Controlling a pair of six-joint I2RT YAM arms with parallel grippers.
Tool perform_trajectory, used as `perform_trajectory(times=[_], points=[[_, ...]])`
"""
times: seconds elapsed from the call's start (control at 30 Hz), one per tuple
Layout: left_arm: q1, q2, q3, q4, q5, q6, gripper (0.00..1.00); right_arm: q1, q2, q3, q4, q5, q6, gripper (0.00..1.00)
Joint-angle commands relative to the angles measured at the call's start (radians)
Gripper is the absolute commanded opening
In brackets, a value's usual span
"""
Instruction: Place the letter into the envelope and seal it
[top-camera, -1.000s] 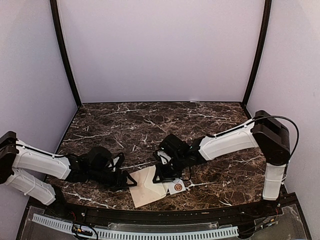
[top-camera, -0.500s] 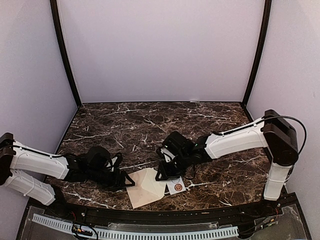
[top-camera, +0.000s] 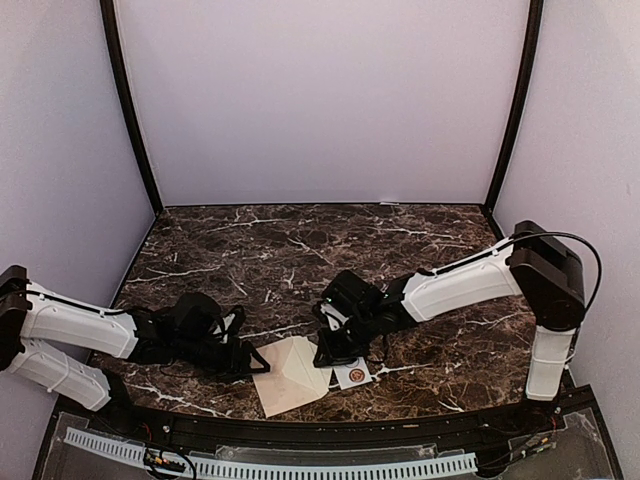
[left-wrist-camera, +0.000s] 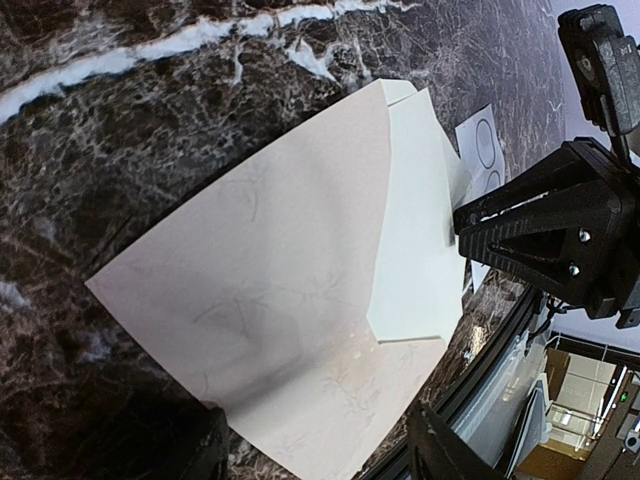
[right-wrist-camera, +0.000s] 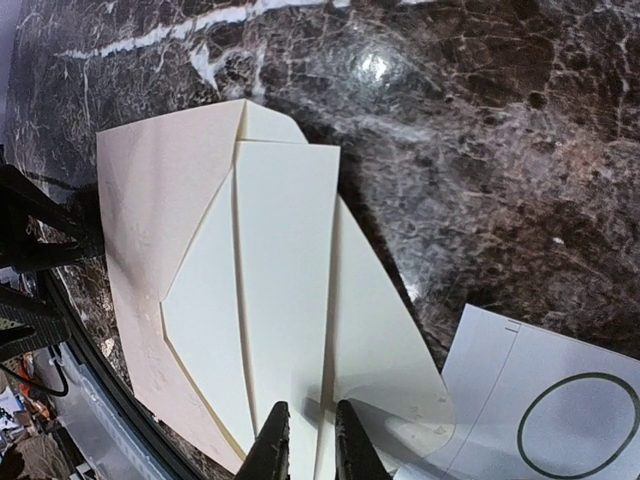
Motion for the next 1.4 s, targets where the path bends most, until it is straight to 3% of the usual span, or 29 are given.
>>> perform_trajectory(times=[0.0,0.43,1.37], points=[[0.004,0.011,-0.005,-0.022,0.009,0.011,0.59,-0.006,0.030,0.011,0.039,-0.016,0.006,0.14],[0.005,0.024,-0.007,-0.009,0.013,0.010,0.59,-0.001,0.055,0.028,0.075,-0.054,0.015,0.00],[0.005,0.031,-0.005,0.000,0.017,0.014,0.59,0.040,0.112,0.099,0.090,-0.100,0.026,0.00]])
